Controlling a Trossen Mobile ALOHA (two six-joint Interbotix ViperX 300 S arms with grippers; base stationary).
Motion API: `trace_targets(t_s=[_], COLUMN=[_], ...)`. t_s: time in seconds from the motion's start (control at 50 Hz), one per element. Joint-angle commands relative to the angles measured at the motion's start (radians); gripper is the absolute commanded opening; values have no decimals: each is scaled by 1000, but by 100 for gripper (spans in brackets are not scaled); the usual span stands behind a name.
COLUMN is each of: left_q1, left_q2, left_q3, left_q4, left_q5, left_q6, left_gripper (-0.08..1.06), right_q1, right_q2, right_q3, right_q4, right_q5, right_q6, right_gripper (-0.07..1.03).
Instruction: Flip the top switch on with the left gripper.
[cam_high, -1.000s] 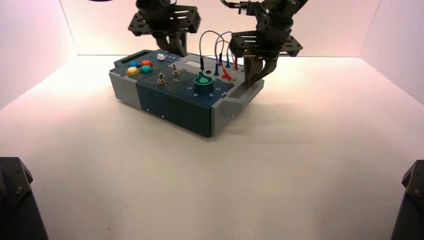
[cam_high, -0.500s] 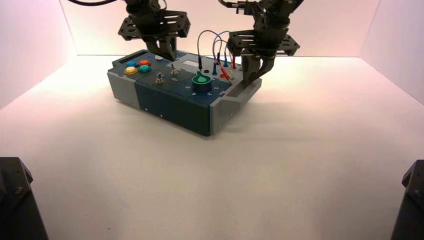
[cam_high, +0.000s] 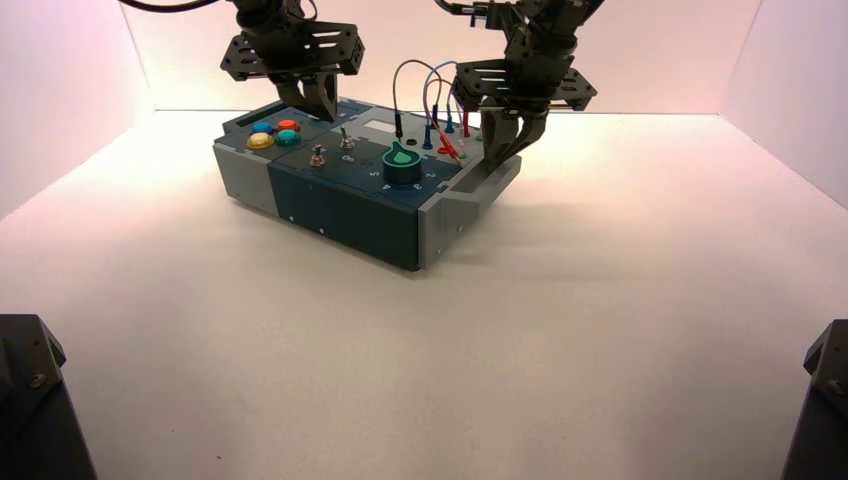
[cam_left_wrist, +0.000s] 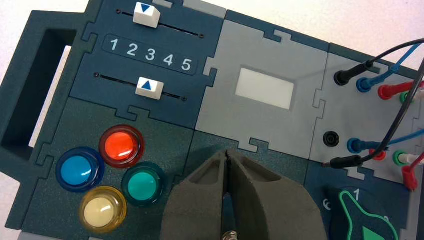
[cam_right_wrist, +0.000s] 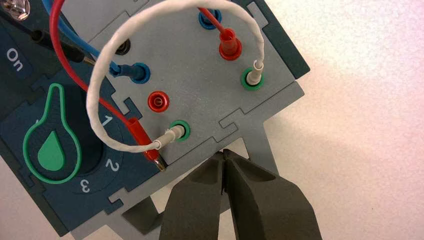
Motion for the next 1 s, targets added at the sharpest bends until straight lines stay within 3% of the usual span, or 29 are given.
trace_targets(t_s=[0.02, 1.0], left_q1=[3, -20], left_q2=[-28, -12], left_q3=[-9, 9], left_q4=[-3, -14], left_q5=[-6, 17], left_q6=[2, -6], left_gripper=[-3, -3], right_q1=[6, 6], right_q2=[-9, -6], right_q3=[-35, -37], right_q4=[3, 2], right_q5=[-8, -8], right_q6=[-2, -3], right_gripper=[-2, -2])
